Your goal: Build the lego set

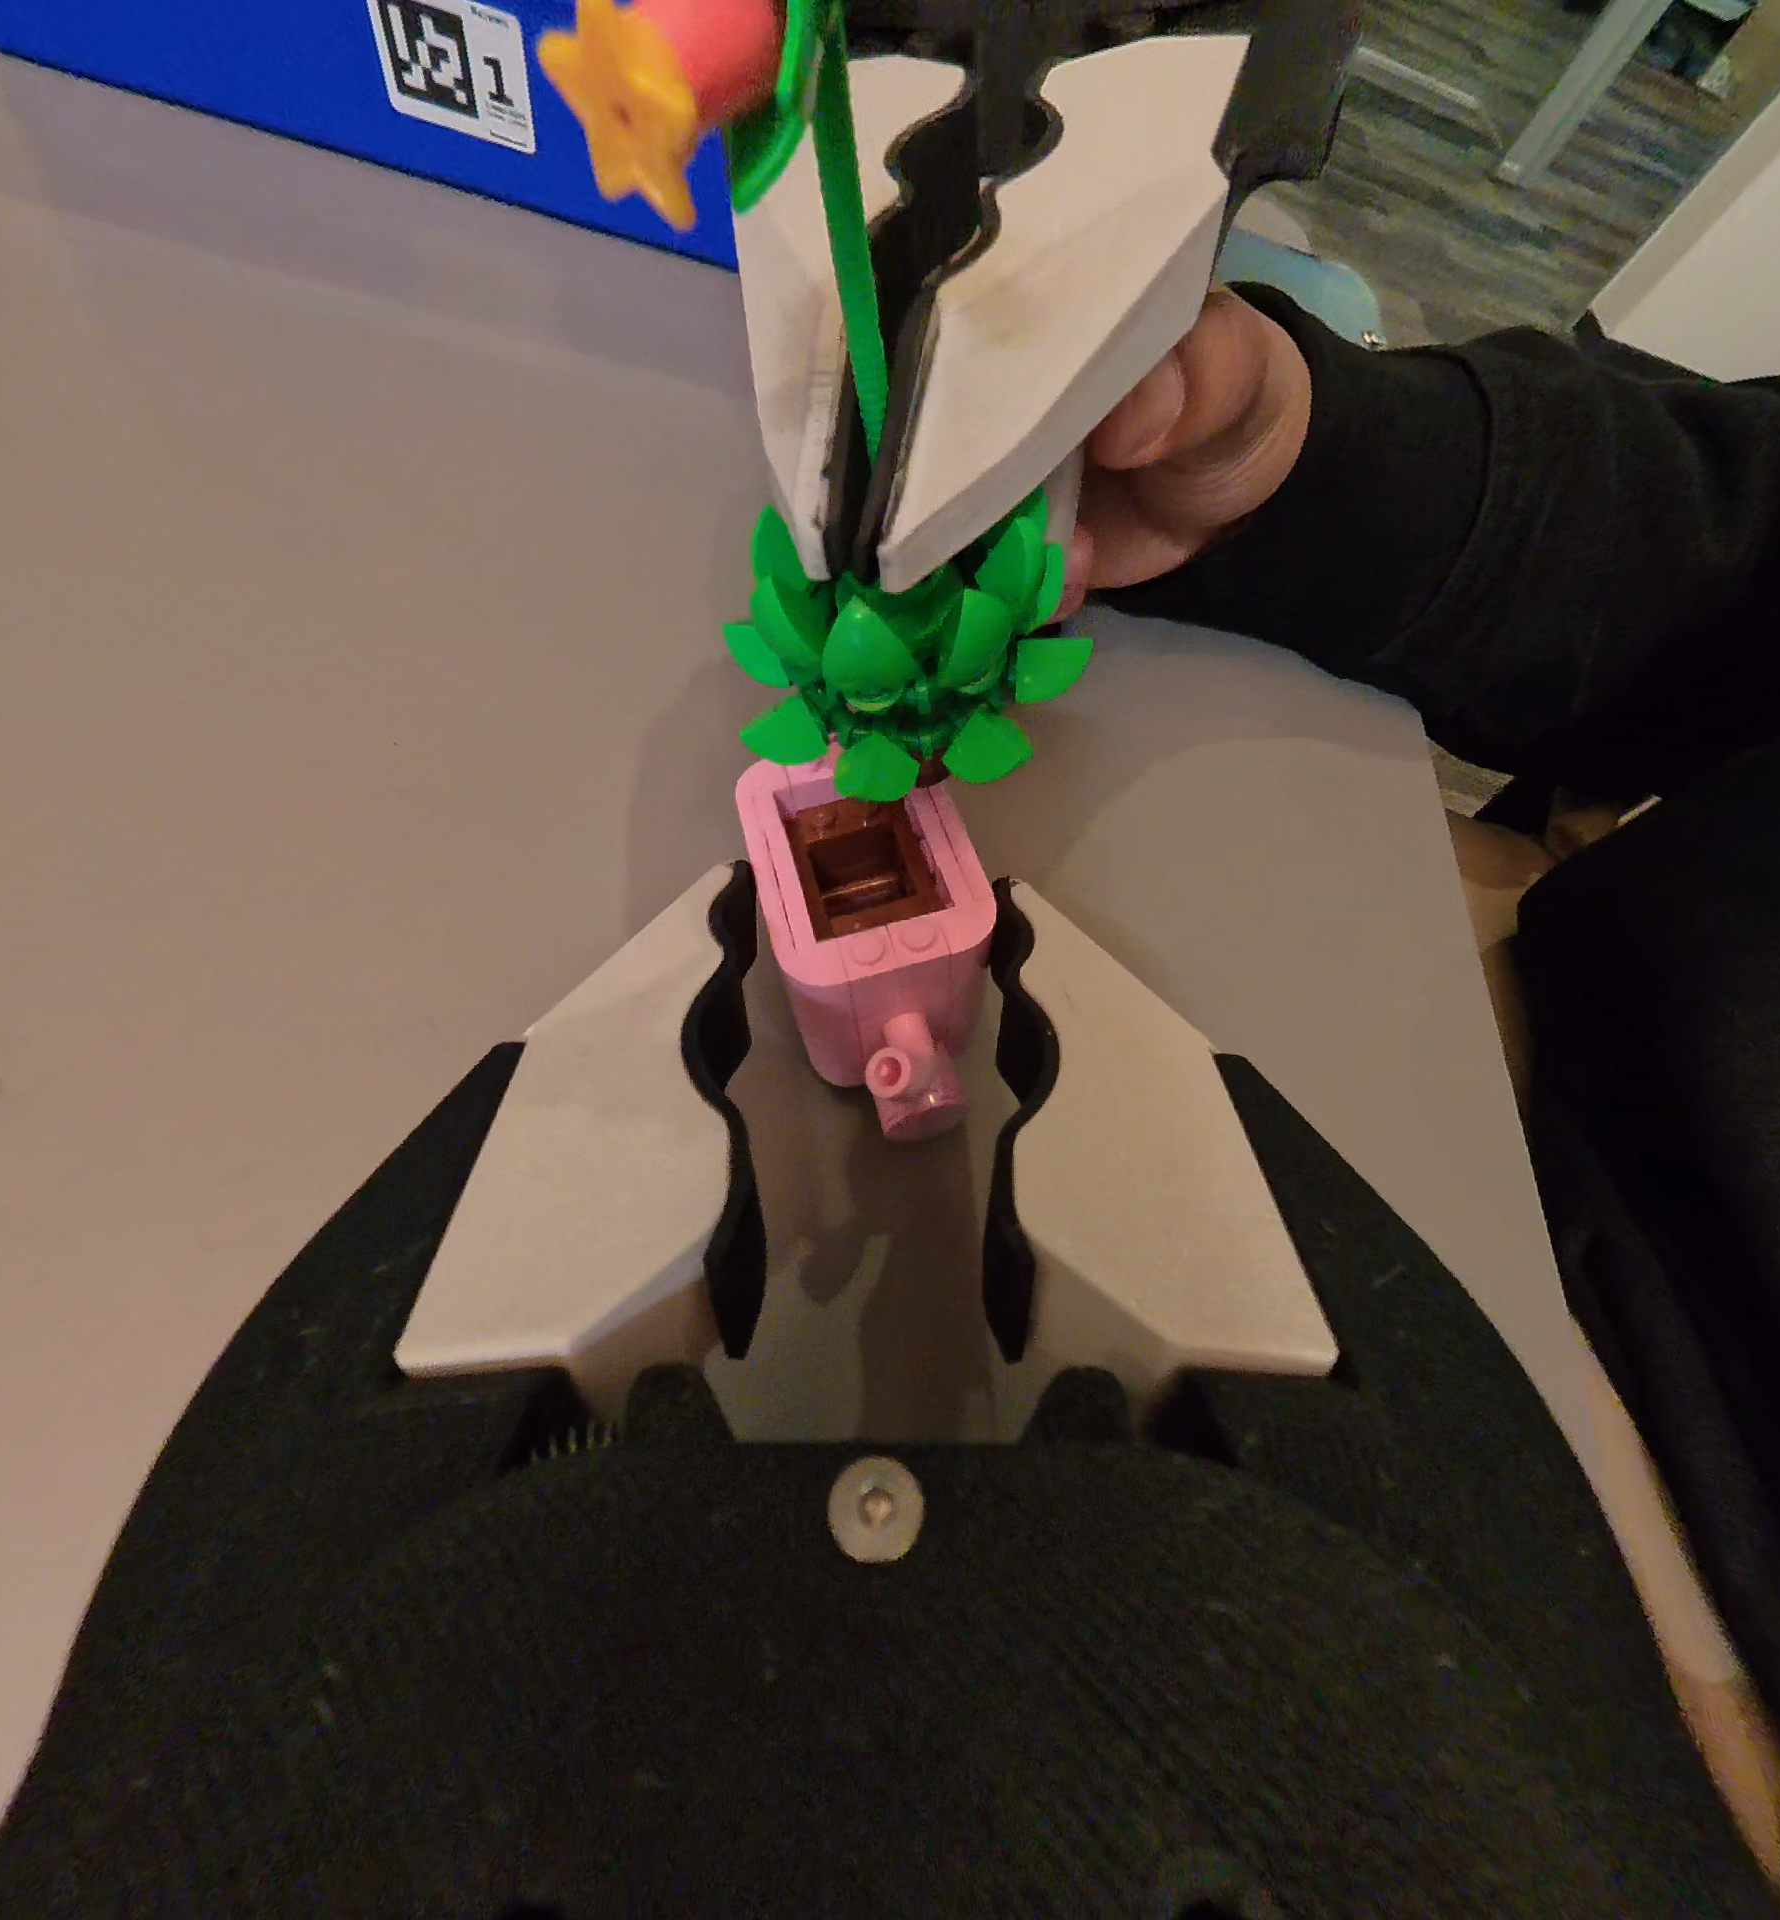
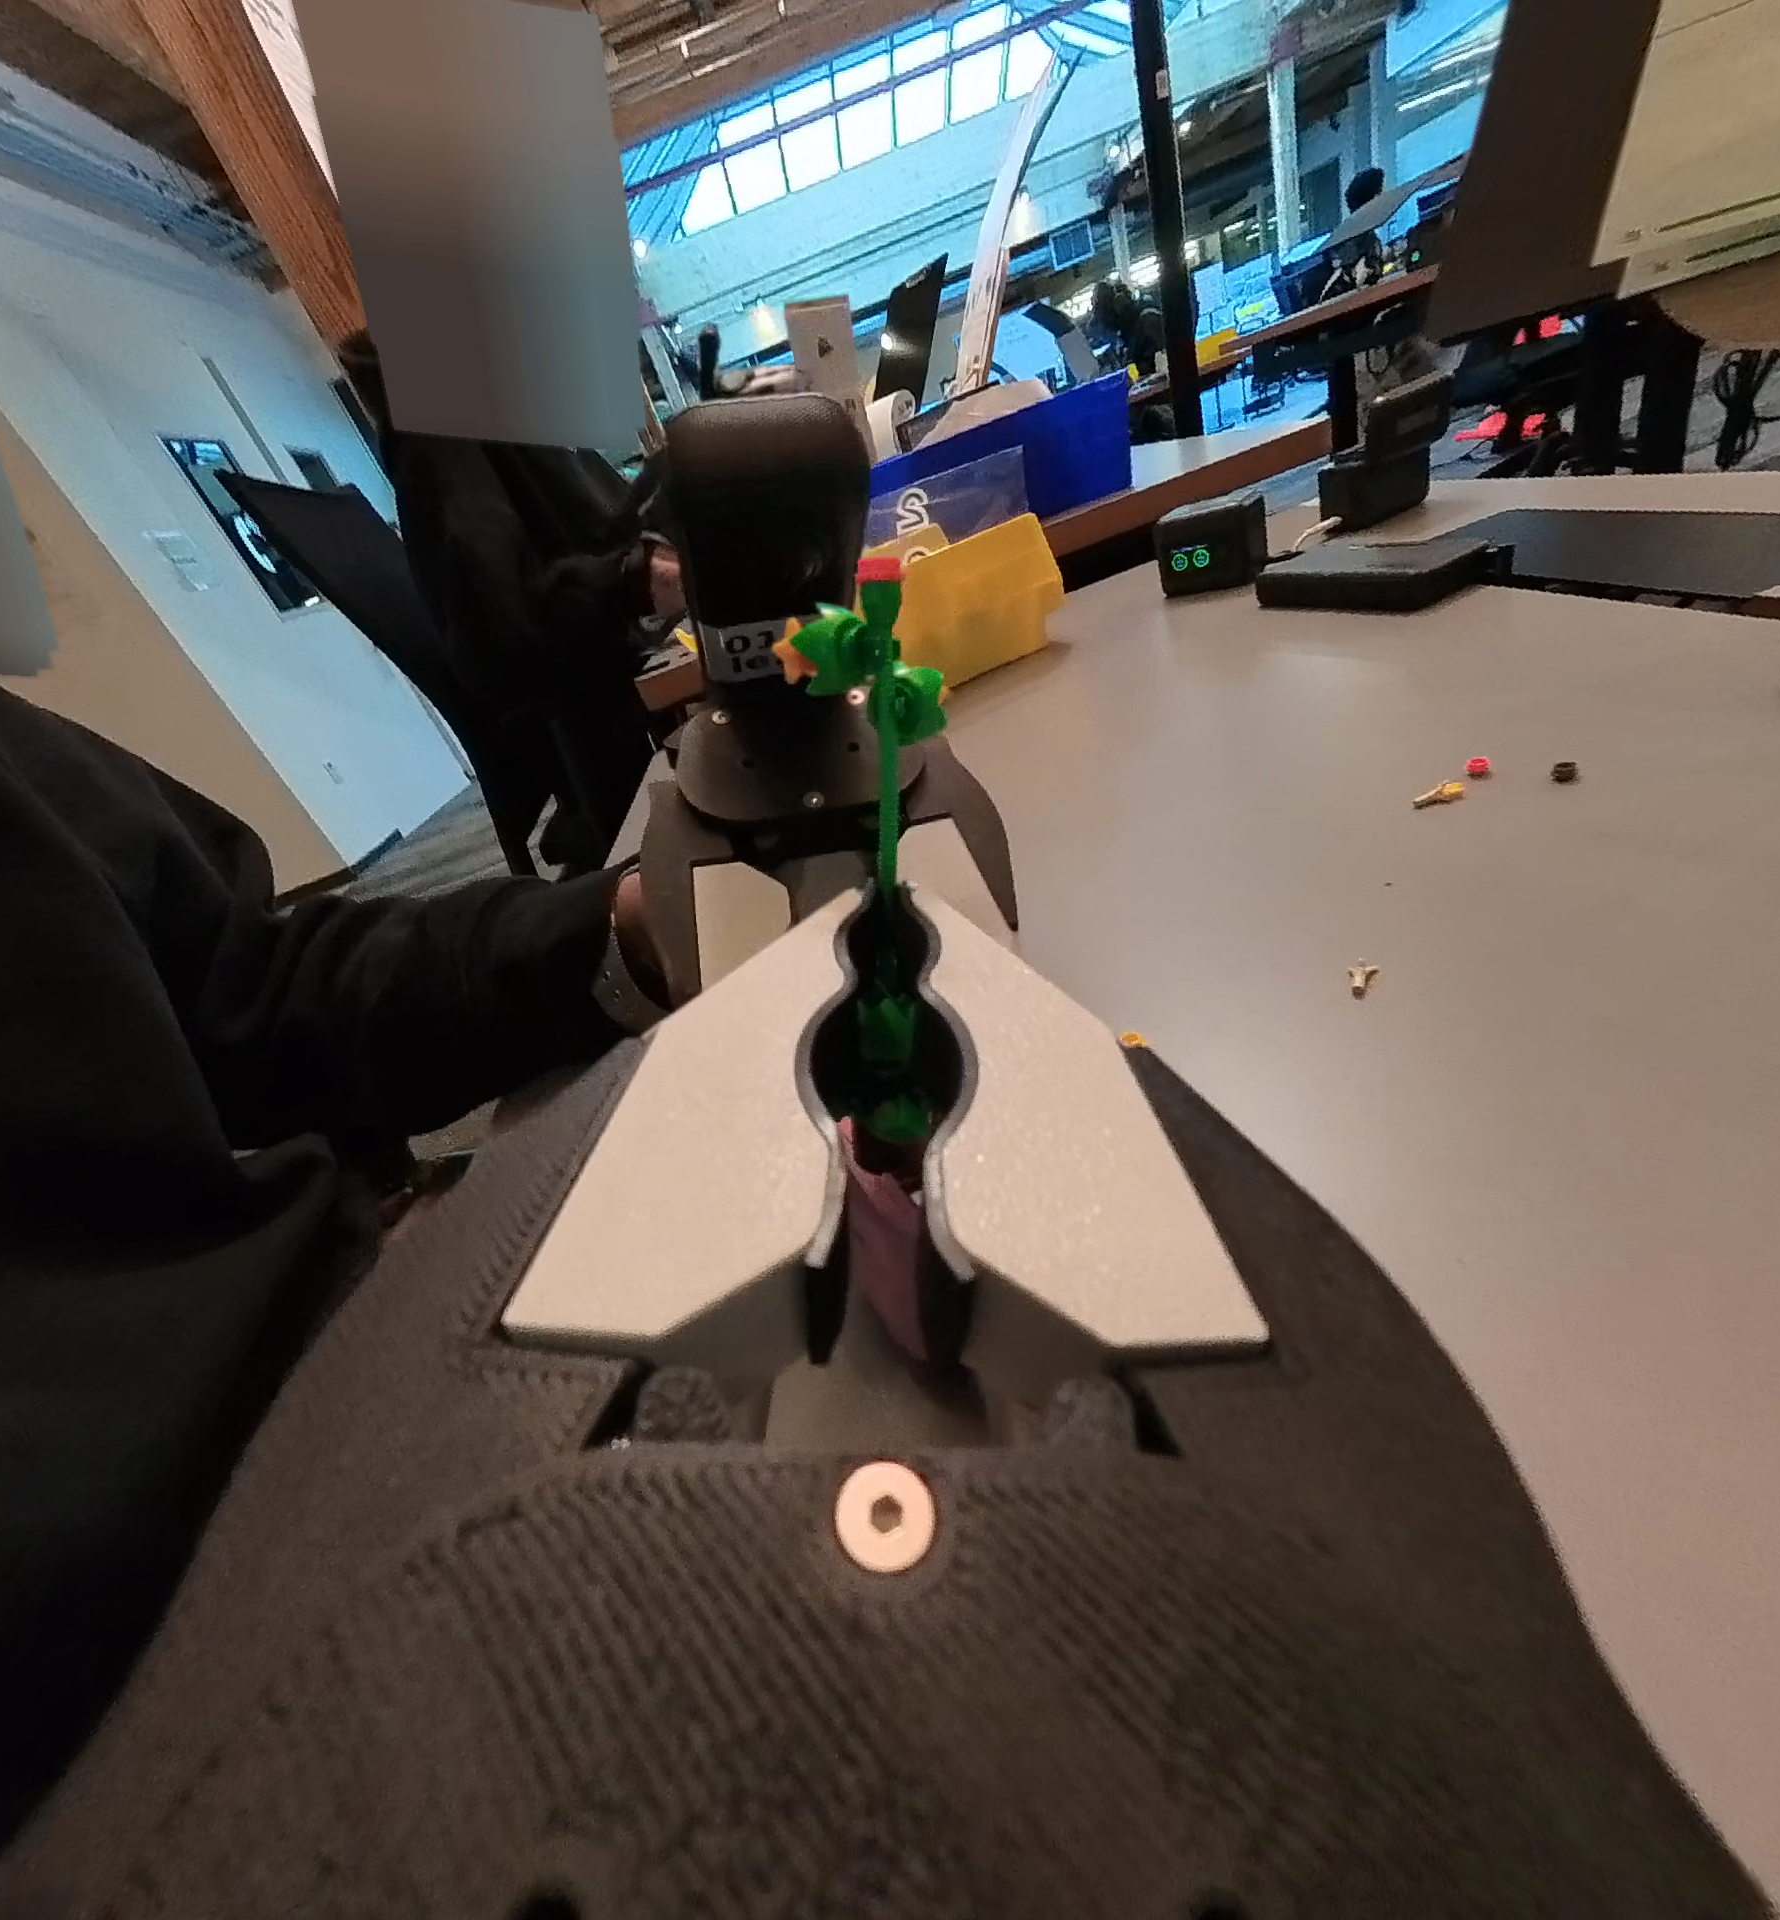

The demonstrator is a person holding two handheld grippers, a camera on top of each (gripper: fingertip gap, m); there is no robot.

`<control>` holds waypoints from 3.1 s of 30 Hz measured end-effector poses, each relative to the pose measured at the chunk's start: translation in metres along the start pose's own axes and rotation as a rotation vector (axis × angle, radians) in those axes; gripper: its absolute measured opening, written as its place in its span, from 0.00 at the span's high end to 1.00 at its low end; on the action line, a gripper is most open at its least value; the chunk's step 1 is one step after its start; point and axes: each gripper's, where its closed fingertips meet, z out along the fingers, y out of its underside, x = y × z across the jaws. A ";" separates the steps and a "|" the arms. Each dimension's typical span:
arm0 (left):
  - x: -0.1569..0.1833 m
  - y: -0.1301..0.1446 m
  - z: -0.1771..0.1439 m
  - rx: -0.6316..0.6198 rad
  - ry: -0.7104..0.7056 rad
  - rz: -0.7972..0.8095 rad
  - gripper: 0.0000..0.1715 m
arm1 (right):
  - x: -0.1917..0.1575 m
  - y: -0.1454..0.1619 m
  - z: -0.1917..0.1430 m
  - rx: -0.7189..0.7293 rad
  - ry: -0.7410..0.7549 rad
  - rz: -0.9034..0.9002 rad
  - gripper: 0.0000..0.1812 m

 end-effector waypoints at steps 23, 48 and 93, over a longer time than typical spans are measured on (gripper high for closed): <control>0.001 0.007 -0.009 -0.007 -0.014 0.026 0.73 | 0.000 -0.010 -0.013 0.063 -0.043 -0.007 1.00; -0.006 0.013 -0.023 0.006 -0.090 0.010 0.77 | 0.000 0.008 0.015 -0.043 0.044 0.008 1.00; -0.009 0.000 -0.030 0.115 -0.130 -0.004 0.77 | 0.008 0.021 0.016 -0.128 0.121 0.005 1.00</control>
